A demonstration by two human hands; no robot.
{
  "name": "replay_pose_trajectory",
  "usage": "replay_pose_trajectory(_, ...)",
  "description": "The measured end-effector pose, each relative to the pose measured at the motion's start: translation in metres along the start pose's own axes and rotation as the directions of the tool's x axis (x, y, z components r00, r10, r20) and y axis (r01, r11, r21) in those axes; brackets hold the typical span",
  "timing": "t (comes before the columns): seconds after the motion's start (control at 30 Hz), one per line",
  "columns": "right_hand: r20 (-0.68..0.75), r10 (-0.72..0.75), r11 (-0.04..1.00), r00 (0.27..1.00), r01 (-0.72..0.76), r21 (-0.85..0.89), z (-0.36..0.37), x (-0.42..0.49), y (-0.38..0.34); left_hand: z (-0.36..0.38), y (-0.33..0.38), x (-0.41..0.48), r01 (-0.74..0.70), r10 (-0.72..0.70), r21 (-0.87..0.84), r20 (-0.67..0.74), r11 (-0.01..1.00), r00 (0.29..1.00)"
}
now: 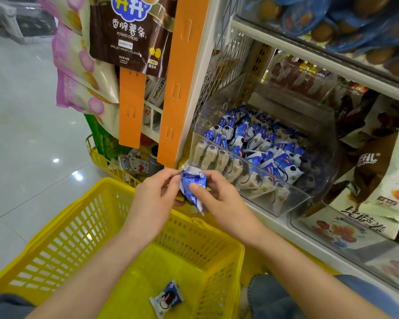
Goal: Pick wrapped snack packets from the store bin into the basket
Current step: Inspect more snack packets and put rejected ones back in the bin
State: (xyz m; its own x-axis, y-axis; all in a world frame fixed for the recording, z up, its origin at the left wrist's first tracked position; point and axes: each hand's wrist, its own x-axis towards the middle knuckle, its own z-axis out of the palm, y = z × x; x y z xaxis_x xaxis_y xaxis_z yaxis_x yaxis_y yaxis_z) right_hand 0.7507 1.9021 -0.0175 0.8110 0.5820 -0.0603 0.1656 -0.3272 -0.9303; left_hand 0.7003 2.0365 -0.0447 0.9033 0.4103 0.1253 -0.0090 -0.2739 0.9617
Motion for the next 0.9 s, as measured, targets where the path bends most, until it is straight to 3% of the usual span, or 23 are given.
replay_pose_trajectory(0.13, 0.012, 0.022, 0.999, 1.000, -0.022, 0.032, 0.000, 0.002, 0.000, 0.001, 0.000, 0.002, 0.041, -0.041, -0.030, 0.003, 0.999, 0.999)
replay_pose_trajectory(0.43, -0.007, -0.038, 0.996, 0.999, 0.038, -0.078, 0.002, 0.003, 0.009, 0.002, 0.005, 0.001, 0.013, -0.011, 0.132, -0.015, 0.991, 1.000)
replay_pose_trajectory(0.57, -0.064, -0.015, 1.000, 0.998, 0.016, 0.008, 0.002, 0.007, 0.010, 0.004, 0.010, -0.002, 0.137, -0.117, -0.227, 0.098, 0.964, 0.988)
replay_pose_trajectory(0.67, -0.156, -0.079, 0.977, 0.985, 0.045, -0.211, -0.001, 0.008, 0.010, 0.008, 0.013, -0.007, 0.269, -0.165, -0.348, 0.300, 0.898, 0.939)
replay_pose_trajectory(0.73, -0.142, -0.131, 0.931, 0.981, 0.073, -0.357, -0.002, 0.006, 0.010, 0.009, 0.015, -0.009, 0.310, -0.158, -0.396, 0.372, 0.864, 0.915)
replay_pose_trajectory(0.9, -0.014, -0.220, 0.901, 0.975, 0.197, -0.387, -0.007, -0.001, -0.002, 0.003, 0.016, -0.001, 0.267, -0.164, -0.421, 0.265, 0.867, 0.950)
